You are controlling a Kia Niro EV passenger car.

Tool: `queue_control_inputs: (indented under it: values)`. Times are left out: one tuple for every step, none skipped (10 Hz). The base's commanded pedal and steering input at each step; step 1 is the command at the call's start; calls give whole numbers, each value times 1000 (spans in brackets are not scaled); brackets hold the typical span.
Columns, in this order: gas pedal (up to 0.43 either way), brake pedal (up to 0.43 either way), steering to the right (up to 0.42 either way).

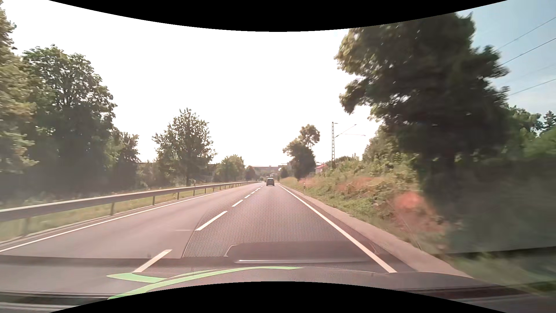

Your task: Follow the waypoints while adhering to traffic rules and regulations

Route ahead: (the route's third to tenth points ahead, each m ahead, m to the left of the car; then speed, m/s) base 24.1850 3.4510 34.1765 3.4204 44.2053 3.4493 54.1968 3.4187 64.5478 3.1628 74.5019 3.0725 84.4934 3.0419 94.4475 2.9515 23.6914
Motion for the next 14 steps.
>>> queue_control_inputs:
  values:
    - [240,0,-5]
    - [240,0,-5]
    - [240,0,-4]
    - [240,0,-4]
    - [240,0,-3]
    - [240,0,-3]
    - [240,0,-2]
    - [240,0,0]
    - [240,0,1]
    - [240,0,1]
    - [240,0,1]
    - [240,0,1]
    - [240,0,0]
    - [240,0,0]
